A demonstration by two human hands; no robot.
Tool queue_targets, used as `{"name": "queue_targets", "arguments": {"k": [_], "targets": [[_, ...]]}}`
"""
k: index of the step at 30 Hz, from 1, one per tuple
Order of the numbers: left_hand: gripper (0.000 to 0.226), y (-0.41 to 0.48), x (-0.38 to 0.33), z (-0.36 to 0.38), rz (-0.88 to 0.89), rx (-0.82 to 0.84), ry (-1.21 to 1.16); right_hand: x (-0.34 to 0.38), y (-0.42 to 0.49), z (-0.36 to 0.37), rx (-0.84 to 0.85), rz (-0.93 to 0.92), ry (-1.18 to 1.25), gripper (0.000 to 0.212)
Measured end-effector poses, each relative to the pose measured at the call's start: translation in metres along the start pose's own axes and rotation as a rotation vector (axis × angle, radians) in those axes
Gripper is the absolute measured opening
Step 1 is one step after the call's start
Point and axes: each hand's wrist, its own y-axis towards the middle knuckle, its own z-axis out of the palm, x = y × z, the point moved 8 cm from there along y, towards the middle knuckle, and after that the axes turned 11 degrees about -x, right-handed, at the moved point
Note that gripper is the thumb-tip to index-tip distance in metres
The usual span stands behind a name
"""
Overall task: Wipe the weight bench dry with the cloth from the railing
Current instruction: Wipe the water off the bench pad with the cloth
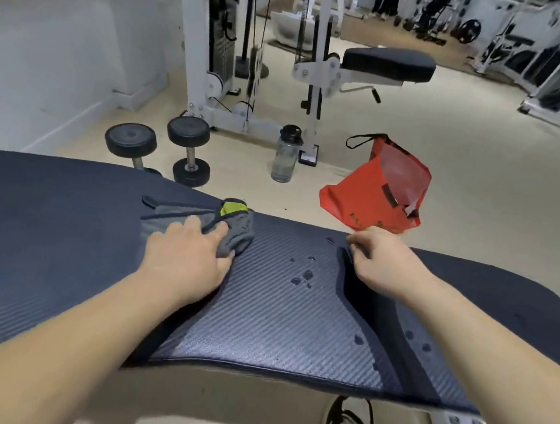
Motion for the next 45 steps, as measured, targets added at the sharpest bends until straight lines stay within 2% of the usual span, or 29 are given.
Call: {"name": "queue_targets", "arguments": {"k": [2,4,7,10,14,16,19,21,23,25,27,28,32,33,35,37,39,41,43,45], "targets": [[0.061,0.02,-0.006,0.004,-0.084,-0.034,-0.066,-0.005,0.0,0.01,0.073,-0.062,-0.006,0.032],[0.06,0.036,-0.021,0.007,-0.142,-0.054,-0.115,-0.014,0.0,0.013,0.147,-0.04,0.041,0.031],[0.061,0.051,-0.057,0.009,-0.156,-0.074,-0.155,-0.025,0.0,0.012,0.149,0.008,0.13,0.035],[0.067,0.052,-0.12,0.011,-0.023,-0.05,-0.205,-0.031,0.001,0.006,0.096,0.027,0.177,0.037],[0.065,0.034,-0.193,0.013,0.332,-0.026,-0.222,-0.043,0.003,-0.011,-0.049,0.061,0.204,0.037],[0.061,0.049,-0.185,0.016,0.33,-0.038,-0.202,-0.053,0.003,-0.018,-0.098,0.096,0.234,0.037],[0.054,0.076,-0.146,0.016,0.128,-0.081,-0.152,-0.061,0.001,-0.018,-0.086,0.124,0.238,0.037],[0.052,0.074,-0.14,0.015,0.06,-0.074,-0.143,-0.059,-0.001,-0.016,-0.06,0.119,0.243,0.037],[0.059,0.051,-0.155,0.013,0.127,-0.042,-0.151,-0.055,-0.001,-0.013,-0.044,0.111,0.257,0.036],[0.063,0.012,-0.175,0.009,0.304,-0.043,-0.162,-0.05,0.001,-0.012,-0.048,0.103,0.269,0.036],[0.063,-0.004,-0.176,0.008,0.396,-0.056,-0.178,-0.043,0.002,-0.012,-0.045,0.08,0.264,0.035],[0.063,0.002,-0.166,0.01,0.376,-0.07,-0.171,-0.039,0.001,-0.011,-0.036,0.067,0.263,0.035],[0.062,0.024,-0.107,0.011,0.063,-0.108,-0.057,-0.027,-0.006,-0.008,0.013,0.026,0.265,0.035],[0.063,0.017,-0.104,0.01,0.036,-0.111,-0.051,-0.025,-0.008,-0.007,0.02,0.02,0.264,0.035],[0.062,-0.011,-0.116,0.008,0.1,-0.087,-0.106,-0.019,-0.009,-0.006,0.024,0.002,0.262,0.034],[0.062,-0.047,-0.141,0.003,0.319,-0.051,-0.161,-0.01,-0.011,-0.004,0.031,-0.014,0.269,0.034],[0.061,-0.05,-0.14,0.0,0.405,-0.068,-0.183,0.0,-0.013,-0.002,0.049,-0.037,0.276,0.035],[0.06,-0.026,-0.109,0.004,0.275,-0.109,-0.136,0.008,-0.014,-0.003,0.065,-0.058,0.278,0.035],[0.061,-0.008,-0.067,0.004,0.052,-0.116,-0.072,0.014,-0.016,-0.005,0.075,-0.073,0.279,0.036],[0.066,-0.017,-0.054,0.004,-0.05,-0.109,-0.043,0.019,-0.018,-0.007,0.076,-0.086,0.278,0.037]]}}
